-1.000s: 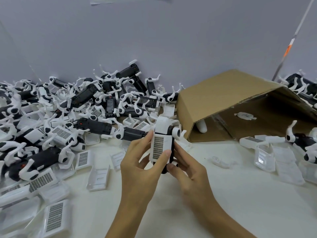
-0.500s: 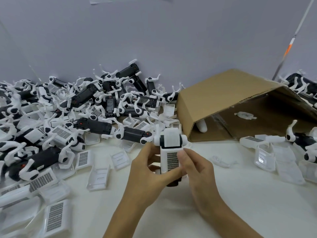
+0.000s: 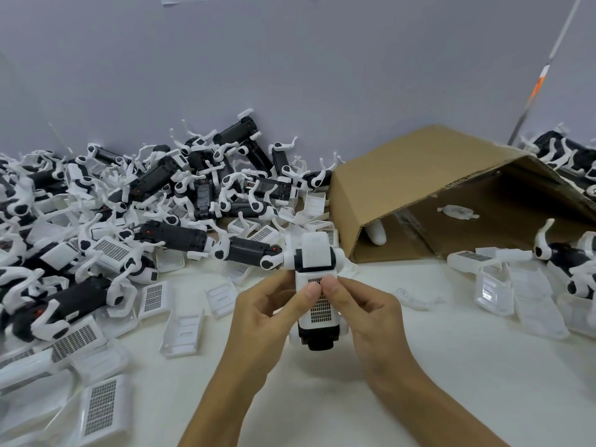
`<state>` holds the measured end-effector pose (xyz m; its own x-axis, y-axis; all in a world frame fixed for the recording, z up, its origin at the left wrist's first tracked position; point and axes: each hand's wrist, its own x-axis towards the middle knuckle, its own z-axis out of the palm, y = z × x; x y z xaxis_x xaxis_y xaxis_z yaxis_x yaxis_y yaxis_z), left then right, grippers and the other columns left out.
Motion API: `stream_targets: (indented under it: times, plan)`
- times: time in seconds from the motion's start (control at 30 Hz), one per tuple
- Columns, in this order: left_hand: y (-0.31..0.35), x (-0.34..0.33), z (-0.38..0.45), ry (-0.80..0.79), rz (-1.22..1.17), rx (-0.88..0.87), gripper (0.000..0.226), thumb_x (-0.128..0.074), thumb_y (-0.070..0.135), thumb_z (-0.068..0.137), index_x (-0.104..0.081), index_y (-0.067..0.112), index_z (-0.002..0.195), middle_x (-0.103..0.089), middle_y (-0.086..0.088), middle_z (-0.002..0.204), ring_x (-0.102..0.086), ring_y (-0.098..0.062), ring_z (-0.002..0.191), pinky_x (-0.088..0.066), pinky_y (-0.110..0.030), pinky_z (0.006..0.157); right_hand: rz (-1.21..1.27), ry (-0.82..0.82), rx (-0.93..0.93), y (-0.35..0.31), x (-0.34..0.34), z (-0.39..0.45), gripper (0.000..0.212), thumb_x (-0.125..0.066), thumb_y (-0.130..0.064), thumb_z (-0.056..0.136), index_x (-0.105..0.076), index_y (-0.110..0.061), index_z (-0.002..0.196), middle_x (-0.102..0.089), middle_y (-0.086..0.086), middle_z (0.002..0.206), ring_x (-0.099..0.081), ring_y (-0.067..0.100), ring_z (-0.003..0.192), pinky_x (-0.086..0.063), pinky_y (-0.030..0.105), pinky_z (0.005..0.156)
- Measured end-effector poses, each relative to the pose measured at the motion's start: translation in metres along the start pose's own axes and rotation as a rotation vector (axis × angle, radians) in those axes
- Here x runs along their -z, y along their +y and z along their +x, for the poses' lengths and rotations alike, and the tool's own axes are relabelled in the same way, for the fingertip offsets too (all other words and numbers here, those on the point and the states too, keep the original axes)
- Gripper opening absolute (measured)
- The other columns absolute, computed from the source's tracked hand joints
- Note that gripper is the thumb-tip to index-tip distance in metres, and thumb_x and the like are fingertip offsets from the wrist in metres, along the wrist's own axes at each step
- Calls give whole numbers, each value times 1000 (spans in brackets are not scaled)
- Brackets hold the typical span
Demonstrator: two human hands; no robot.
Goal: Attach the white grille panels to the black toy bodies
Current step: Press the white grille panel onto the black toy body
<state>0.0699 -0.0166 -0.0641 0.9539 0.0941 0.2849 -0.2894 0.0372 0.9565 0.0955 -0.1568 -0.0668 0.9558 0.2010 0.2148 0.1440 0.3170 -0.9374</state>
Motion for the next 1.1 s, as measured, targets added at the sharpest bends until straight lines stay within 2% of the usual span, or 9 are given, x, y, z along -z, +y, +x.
stream_targets:
  times: [0.1, 0.27, 0.4, 0.6, 0.73, 0.83, 0.9, 0.97, 1.1]
  plan:
    - [-2, -5, 0, 31, -7, -12, 34, -73, 42, 80, -78, 27, 110, -77, -4, 107, -73, -23, 104, -59, -31, 83, -8, 5, 32, -1, 2, 0, 17, -70, -43, 79, -83, -37, 88, -80, -1, 91, -76, 12, 88, -57, 17, 69]
    - [-4, -6, 0, 61, -108, 25, 34, -71, 42, 81, -77, 24, 109, -76, -8, 106, -73, -28, 101, -61, -38, 82, -19, -65, 41, 0, 2, -3, 28, -64, -36, 93, -76, -30, 118, -77, 0, 109, -73, 15, 104, -58, 21, 78]
    - [-4, -10, -1, 144, -104, -3, 31, -73, 43, 80, -80, 23, 102, -77, -6, 99, -74, -25, 95, -61, -36, 78, -85, -59, 90, -2, 0, -3, 25, -67, -45, 91, -76, -39, 114, -78, -4, 105, -73, 13, 101, -57, 19, 77]
    - [-1, -11, -1, 172, -211, 59, 47, -83, 52, 70, -78, 22, 105, -77, -8, 104, -74, -30, 99, -58, -51, 87, -464, -115, 189, -6, 8, -4, 38, -64, -52, 88, -66, -42, 125, -71, -18, 117, -64, 9, 115, -51, 19, 93]
    - [4, -6, 0, 219, -218, 28, 42, -82, 46, 70, -79, 18, 100, -75, -14, 100, -72, -37, 96, -55, -61, 91, -449, -65, 205, -12, 5, -8, 33, -81, -32, 85, -67, -49, 108, -73, -20, 109, -68, 3, 107, -51, 12, 89]
    - [6, -7, -1, 173, -166, 17, 30, -86, 40, 71, -81, 24, 97, -78, -5, 97, -75, -23, 93, -57, -43, 86, -449, -37, 179, -19, 9, -16, 32, -84, -30, 82, -60, -44, 97, -73, -15, 104, -69, 7, 102, -55, 18, 83]
    - [7, -11, -2, 163, -105, -43, 28, -79, 36, 65, -81, 29, 92, -79, 1, 94, -75, -12, 91, -58, -22, 77, -712, 26, 371, -33, 24, -22, 30, -81, -30, 83, -56, -40, 96, -70, -18, 107, -65, 10, 101, -56, 26, 80]
    - [7, -17, -4, 168, -90, -89, 28, -77, 32, 63, -81, 25, 90, -79, -1, 89, -76, -12, 87, -57, -14, 70, -1097, 67, 751, -60, 47, -25, 30, -80, -25, 82, -56, -34, 99, -70, -11, 114, -61, 8, 105, -51, 31, 87]
    - [8, -28, -6, 79, -147, -209, 21, -79, 27, 72, -81, 19, 92, -78, -12, 88, -77, -28, 88, -59, -42, 77, -1519, 132, 1285, -149, 104, -11, 25, -81, -20, 82, -62, -24, 98, -73, 7, 104, -64, 16, 91, -45, 39, 83]
